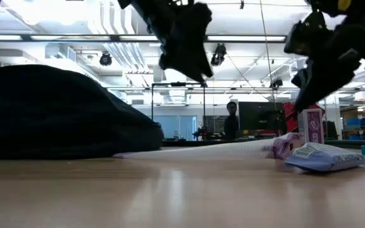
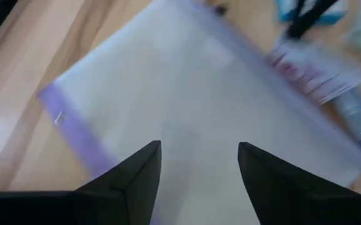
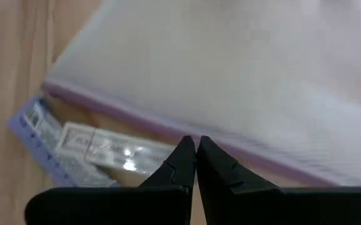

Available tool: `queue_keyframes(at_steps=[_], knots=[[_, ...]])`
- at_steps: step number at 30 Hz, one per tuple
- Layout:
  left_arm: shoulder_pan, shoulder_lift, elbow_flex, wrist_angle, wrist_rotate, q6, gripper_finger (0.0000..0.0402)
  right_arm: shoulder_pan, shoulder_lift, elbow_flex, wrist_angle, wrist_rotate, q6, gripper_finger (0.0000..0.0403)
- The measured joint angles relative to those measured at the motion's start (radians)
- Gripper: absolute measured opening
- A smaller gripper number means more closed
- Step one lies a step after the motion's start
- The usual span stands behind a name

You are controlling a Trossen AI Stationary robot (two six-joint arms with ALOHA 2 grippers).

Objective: Unpack backpack
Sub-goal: Remove the items from the transparent zip bag

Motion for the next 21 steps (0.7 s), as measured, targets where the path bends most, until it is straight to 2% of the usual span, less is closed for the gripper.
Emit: queue_keyframes(at_steps=[4,7,9,11,16,18,21], knots=[[-0.001,-0.023,0.036,-0.224,-0.076,-0.064,0.0176,0.025,-0.012,-0.006,-0.072,-0.058,0.046,0.0000],[-0.001,-0.062,0.045,-0.385,-0.129,-0.096,0.0160,0.044,-0.042,0.020,-0.206,-0.065,0.068,0.0000],[0.000,-0.084,0.038,-0.437,-0.174,-0.097,0.0153,0.045,-0.073,0.037,-0.244,-0.068,0.069,0.0000],[0.007,-0.110,0.016,-0.426,-0.212,-0.093,0.0147,0.044,-0.101,0.050,-0.244,-0.046,0.067,0.0000],[0.046,-0.129,-0.092,-0.330,-0.219,-0.105,0.0136,0.044,-0.148,0.067,-0.127,0.059,0.033,0.0000],[0.059,-0.127,-0.154,-0.308,-0.208,-0.135,0.0132,0.044,-0.146,0.063,-0.064,0.063,0.024,0.0000],[0.069,-0.121,-0.245,-0.238,-0.152,-0.184,0.0124,0.044,-0.122,0.058,-0.068,0.062,0.033,0.0000]])
